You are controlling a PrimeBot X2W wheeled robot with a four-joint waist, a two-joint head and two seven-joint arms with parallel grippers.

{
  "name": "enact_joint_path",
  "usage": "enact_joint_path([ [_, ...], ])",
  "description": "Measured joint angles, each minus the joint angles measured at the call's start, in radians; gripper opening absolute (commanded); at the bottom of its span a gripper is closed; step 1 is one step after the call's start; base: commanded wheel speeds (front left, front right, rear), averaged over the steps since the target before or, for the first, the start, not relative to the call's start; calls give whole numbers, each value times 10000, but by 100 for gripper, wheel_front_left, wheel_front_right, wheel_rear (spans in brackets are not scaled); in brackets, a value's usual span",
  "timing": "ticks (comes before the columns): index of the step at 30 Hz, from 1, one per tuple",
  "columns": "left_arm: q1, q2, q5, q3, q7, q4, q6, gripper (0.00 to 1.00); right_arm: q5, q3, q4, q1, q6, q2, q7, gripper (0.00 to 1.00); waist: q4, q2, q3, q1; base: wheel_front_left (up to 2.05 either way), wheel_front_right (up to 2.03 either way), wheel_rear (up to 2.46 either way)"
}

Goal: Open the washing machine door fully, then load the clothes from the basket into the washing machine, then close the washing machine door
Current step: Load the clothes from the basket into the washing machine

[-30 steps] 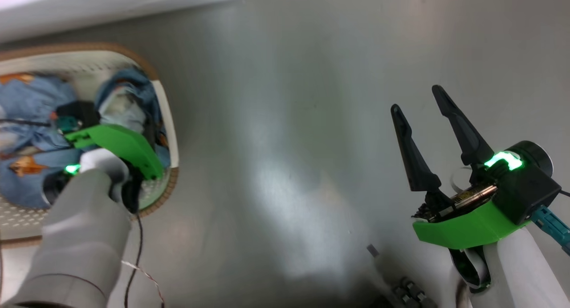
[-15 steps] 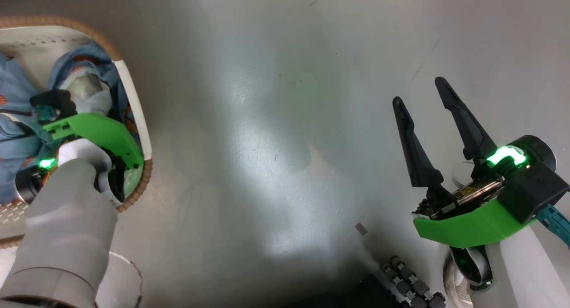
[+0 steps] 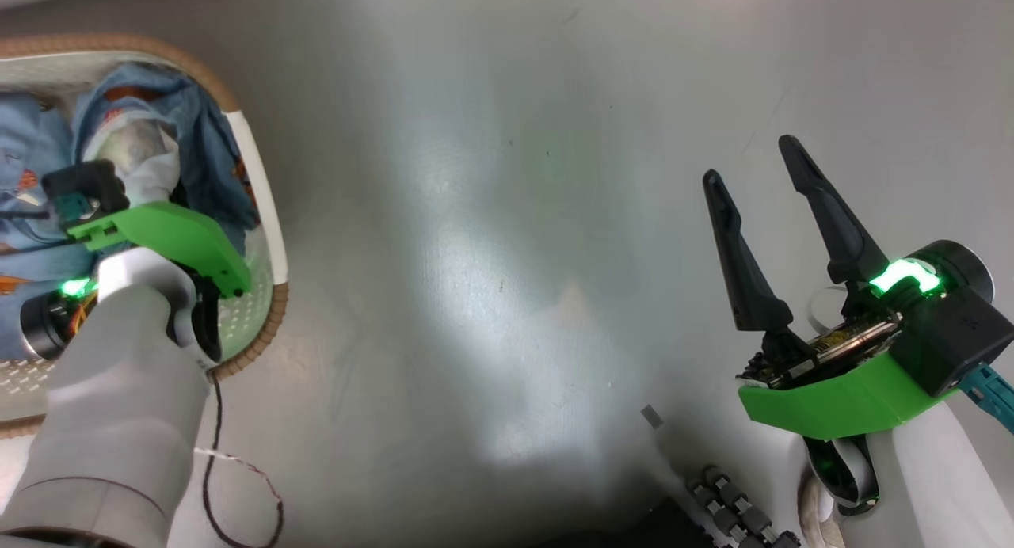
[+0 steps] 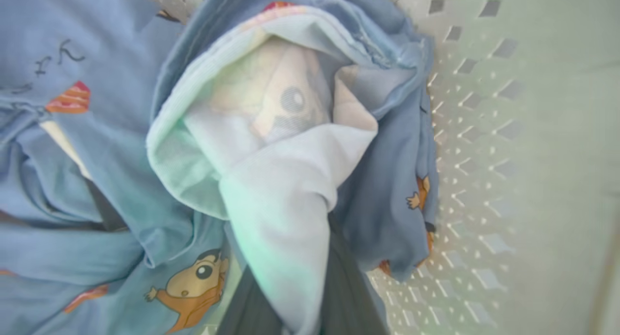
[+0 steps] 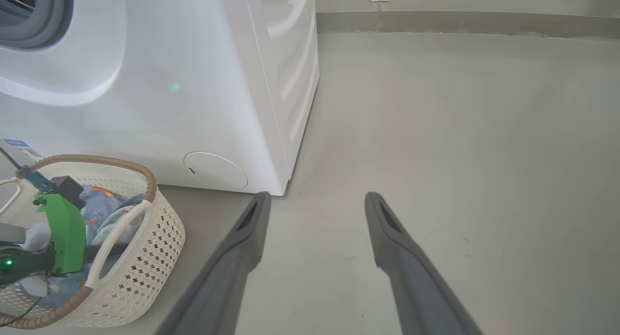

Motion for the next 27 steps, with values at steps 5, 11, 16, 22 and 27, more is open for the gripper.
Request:
enact_joint_path([
  [5, 63, -140, -12, 2, -909, 8, -174, 0, -2, -40, 29, -1, 0, -10, 0, 100, 163, 1, -326, 0, 0, 0, 0],
  [11, 437, -320, 228, 35, -1220, -616, -232, 0, -38, -128, 65, 3, 10, -165, 0, 100, 456, 0, -762, 0, 0, 0, 0],
  [16, 1035, -301, 1137, 633, -1220, -2694, 42, 0, -71, -176, 134, 30, 23, -311, -2, 100, 796, 0, -1204, 0, 0, 0, 0],
  [22, 2300, -552, 2596, 1467, -1221, -4544, 174, 0, -136, -313, 364, 251, 23, -449, -2, 100, 1204, 0, -1875, 0, 0, 0, 0],
  [27, 3199, -757, 3574, 1965, -1223, -5597, 171, 0, -169, -410, 554, 627, 23, -546, 0, 100, 1484, 0, -2572, 0, 0, 0, 0],
])
